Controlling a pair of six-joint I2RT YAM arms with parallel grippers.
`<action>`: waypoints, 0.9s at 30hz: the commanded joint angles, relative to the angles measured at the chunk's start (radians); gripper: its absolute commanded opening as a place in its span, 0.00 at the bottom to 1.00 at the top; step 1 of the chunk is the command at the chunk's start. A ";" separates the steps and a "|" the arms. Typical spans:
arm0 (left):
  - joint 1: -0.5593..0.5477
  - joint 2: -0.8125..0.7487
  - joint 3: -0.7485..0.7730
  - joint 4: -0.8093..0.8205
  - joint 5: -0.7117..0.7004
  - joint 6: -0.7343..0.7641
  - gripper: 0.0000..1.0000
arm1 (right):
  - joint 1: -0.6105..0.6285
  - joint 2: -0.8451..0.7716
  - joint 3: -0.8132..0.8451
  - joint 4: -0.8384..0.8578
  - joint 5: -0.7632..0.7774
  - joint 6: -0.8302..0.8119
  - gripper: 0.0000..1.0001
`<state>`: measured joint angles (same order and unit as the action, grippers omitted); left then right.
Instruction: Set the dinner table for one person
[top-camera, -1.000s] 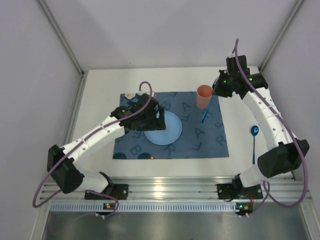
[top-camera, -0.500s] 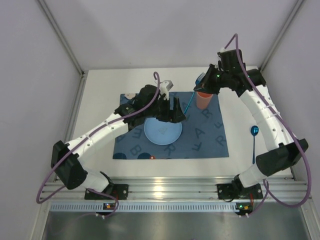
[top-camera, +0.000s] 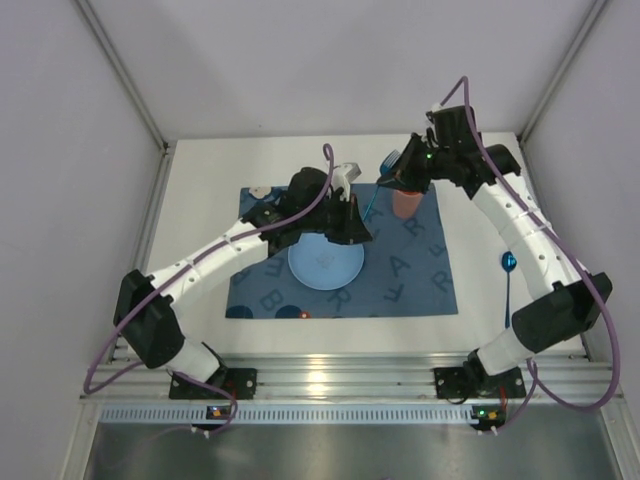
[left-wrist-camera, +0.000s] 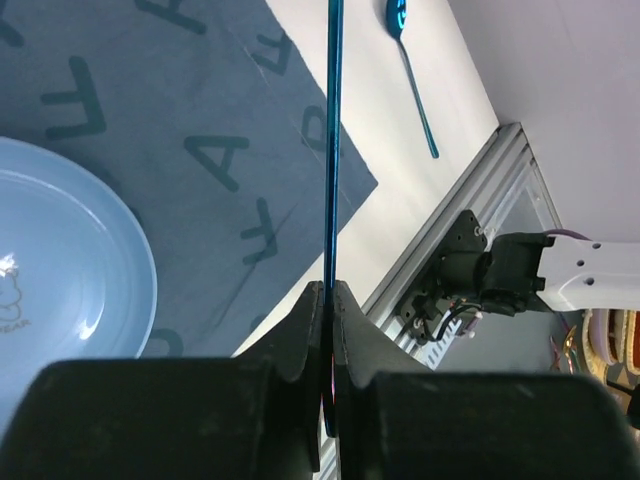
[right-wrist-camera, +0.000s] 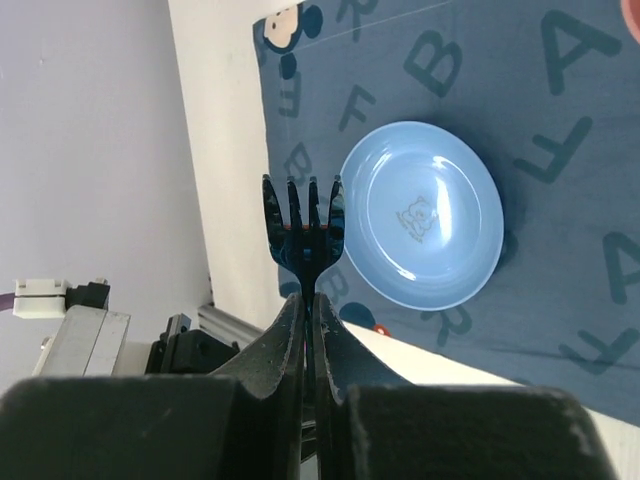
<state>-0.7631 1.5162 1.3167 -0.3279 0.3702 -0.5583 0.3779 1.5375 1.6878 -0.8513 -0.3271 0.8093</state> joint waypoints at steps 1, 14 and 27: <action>0.021 -0.039 -0.002 0.044 -0.001 0.003 0.00 | 0.071 -0.016 -0.030 0.041 -0.059 0.025 0.00; 0.392 -0.272 -0.408 -0.217 -0.082 0.070 0.00 | 0.105 0.108 0.128 -0.038 -0.055 -0.065 1.00; 0.735 -0.096 -0.504 -0.103 0.377 0.087 0.00 | 0.087 0.121 0.059 -0.037 -0.110 -0.107 1.00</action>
<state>-0.0753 1.3880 0.7910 -0.5041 0.5751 -0.4801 0.4770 1.6550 1.7535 -0.8822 -0.4091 0.7322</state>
